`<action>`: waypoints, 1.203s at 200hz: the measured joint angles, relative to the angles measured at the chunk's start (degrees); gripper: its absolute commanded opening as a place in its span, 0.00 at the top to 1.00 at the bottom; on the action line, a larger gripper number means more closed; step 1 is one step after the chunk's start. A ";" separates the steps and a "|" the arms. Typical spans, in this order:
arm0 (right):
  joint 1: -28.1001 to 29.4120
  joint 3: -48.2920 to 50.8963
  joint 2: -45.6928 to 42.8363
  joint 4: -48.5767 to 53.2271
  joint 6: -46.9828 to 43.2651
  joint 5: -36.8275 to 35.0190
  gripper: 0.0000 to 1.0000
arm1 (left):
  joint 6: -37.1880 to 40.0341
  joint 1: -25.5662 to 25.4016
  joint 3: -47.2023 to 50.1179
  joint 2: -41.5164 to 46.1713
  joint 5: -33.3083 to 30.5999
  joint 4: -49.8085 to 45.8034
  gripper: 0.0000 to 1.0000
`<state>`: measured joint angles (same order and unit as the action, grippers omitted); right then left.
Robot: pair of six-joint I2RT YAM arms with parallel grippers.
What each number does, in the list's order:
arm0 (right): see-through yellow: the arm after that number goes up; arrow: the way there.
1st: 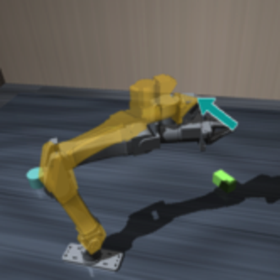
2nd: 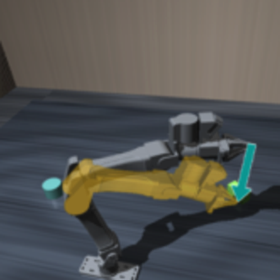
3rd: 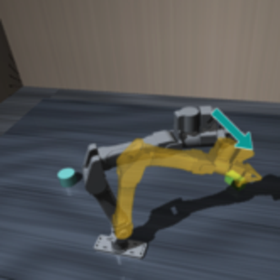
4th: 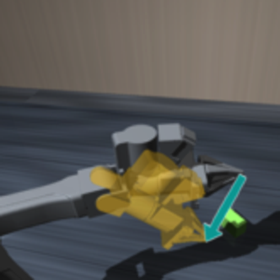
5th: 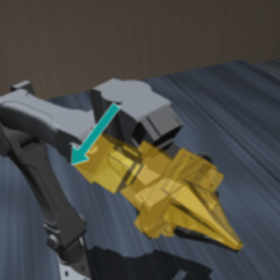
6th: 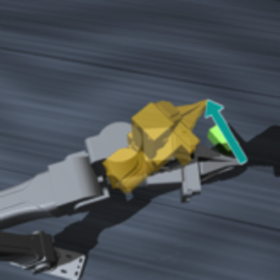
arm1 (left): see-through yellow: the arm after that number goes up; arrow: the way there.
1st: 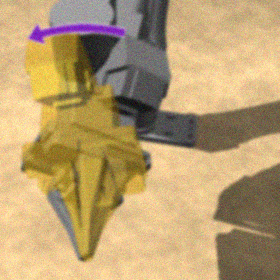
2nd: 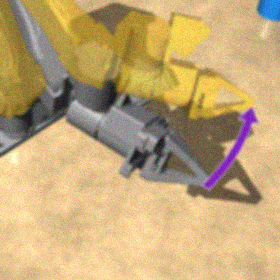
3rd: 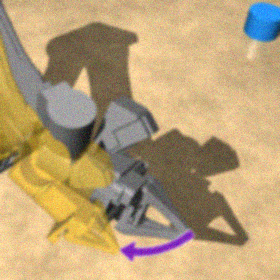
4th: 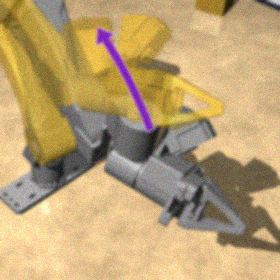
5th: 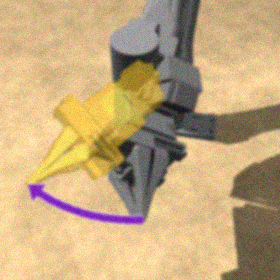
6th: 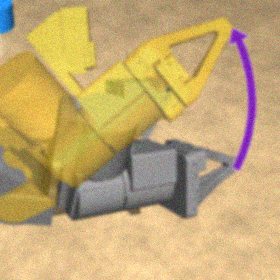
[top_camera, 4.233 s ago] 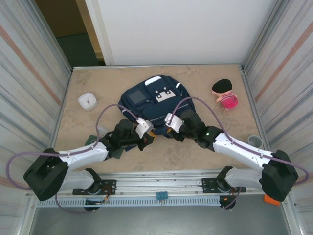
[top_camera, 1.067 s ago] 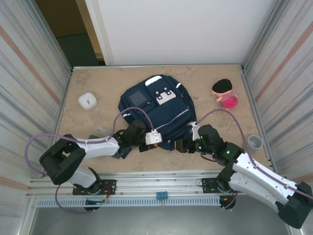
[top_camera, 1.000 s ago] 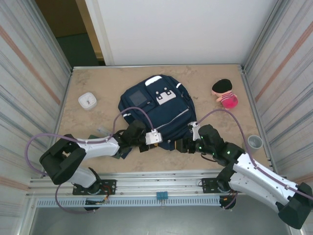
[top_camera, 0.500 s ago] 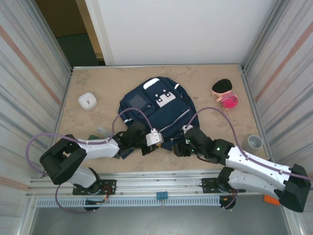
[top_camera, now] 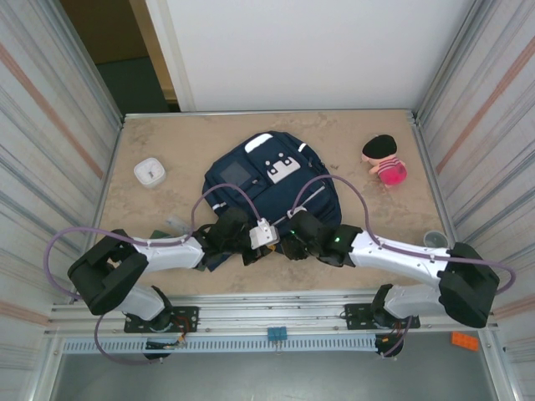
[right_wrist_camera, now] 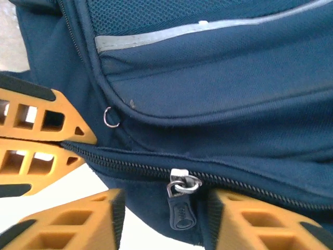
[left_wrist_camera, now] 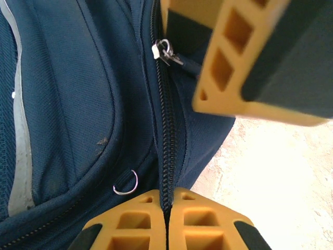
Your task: Pack the student bag
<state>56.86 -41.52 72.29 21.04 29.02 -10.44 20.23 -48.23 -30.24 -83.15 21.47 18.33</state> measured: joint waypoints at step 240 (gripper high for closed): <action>-10.40 0.48 -0.02 -1.38 -2.69 12.57 0.94 | 0.61 0.11 0.50 3.67 -1.95 -2.89 0.99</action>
<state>46.46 -41.04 72.27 19.66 26.33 2.13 20.84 -48.12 -29.74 -79.48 19.53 15.44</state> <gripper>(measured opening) 0.086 0.067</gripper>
